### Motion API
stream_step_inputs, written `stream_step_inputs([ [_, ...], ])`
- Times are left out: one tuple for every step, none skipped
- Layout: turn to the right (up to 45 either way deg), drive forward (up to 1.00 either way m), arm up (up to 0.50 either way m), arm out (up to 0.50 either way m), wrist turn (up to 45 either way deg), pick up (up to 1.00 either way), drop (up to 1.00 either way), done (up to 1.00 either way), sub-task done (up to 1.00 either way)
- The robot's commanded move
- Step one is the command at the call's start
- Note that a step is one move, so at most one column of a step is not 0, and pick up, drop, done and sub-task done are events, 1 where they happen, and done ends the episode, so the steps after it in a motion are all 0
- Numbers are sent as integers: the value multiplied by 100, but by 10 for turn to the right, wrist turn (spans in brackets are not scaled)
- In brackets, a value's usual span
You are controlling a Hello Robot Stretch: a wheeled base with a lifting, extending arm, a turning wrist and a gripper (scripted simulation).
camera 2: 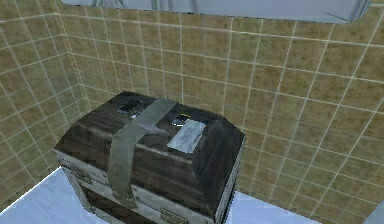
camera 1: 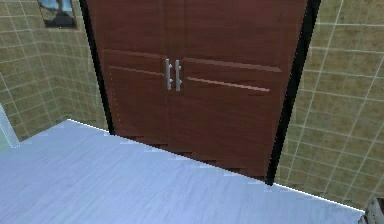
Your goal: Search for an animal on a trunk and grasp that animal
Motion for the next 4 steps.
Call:
stream_step_inputs([
  [0,0,38,0,0,0,0,0,0],
  [0,0,0,46,0,0,0,0,0],
  [0,0,0,0,450,0,0,0,0],
  [0,0,0,0,450,0,0,0,0],
])
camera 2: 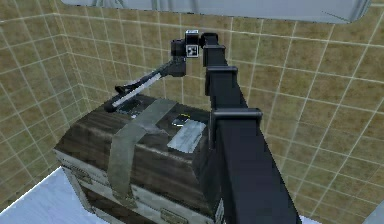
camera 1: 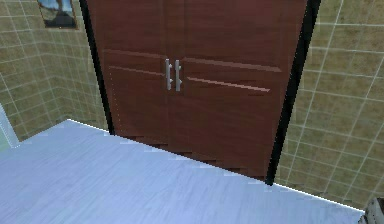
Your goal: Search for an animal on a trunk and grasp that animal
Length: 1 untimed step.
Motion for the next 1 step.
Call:
stream_step_inputs([
  [0,0,0,0,450,0,0,0,0],
])
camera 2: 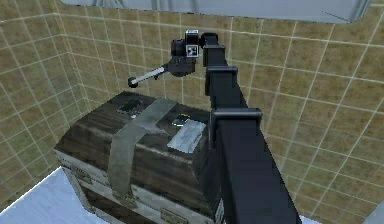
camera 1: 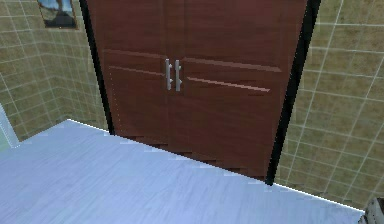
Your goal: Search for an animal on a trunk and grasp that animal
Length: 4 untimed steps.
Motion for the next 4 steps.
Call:
stream_step_inputs([
  [0,0,0,0,210,0,0,0,0],
  [0,0,-28,0,0,0,0,0,0],
  [0,0,0,0,0,100,0,0,0],
  [0,0,10,0,0,0,0,0,0],
])
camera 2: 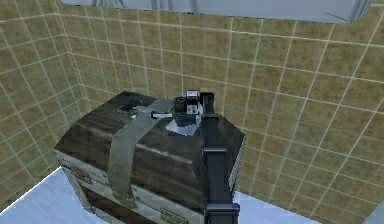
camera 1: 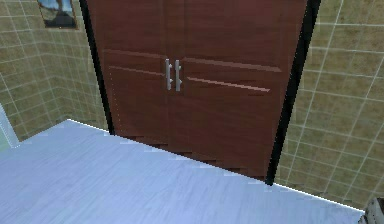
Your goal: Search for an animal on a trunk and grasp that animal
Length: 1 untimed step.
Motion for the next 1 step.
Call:
stream_step_inputs([
  [0,0,0,0,0,0,0,100,0],
])
